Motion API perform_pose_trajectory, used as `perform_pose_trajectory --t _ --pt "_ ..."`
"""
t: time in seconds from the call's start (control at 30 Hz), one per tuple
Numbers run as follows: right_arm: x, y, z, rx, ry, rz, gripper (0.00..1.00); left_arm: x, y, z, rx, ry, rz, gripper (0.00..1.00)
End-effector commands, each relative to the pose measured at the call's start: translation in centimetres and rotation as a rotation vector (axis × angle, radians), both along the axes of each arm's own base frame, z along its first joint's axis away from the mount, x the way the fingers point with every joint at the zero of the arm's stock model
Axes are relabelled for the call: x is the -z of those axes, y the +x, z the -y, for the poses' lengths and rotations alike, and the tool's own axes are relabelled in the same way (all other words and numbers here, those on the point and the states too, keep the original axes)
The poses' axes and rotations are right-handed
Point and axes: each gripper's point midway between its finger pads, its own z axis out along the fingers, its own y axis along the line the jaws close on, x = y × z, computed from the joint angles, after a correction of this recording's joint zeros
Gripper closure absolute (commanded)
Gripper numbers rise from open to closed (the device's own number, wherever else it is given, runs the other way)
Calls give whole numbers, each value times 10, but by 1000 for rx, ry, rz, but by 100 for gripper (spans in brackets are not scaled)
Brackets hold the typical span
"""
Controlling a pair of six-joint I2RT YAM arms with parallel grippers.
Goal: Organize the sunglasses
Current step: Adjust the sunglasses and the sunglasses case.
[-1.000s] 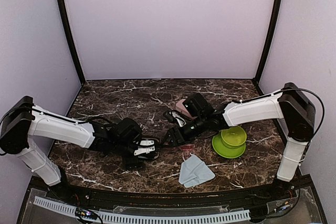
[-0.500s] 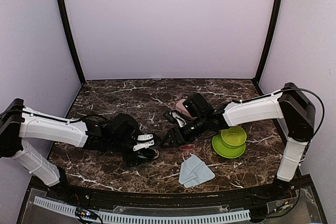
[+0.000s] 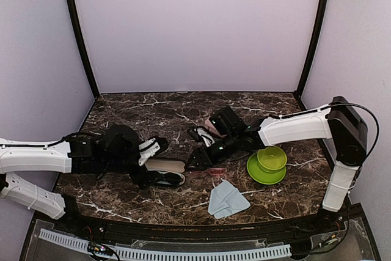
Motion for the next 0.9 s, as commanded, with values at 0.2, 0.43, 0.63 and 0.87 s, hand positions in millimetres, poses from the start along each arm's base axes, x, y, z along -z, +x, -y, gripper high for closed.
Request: perform_pose_trajectory --t 0.2,0.43,0.63,0.87 --pt "3 -33 -18 7 -36 97 35 13 -6 -58 -645 -135 -318 3" --pt "23 -37 -30 42 -102 98 28 32 -11 -76 -781 -195 -467 1" --pt "37 -32 -34 61 -132 93 27 49 -11 -82 -788 -221 -535 1" --pt "46 -27 -41 69 -145 94 28 54 -10 -80 -759 -220 -567 4"
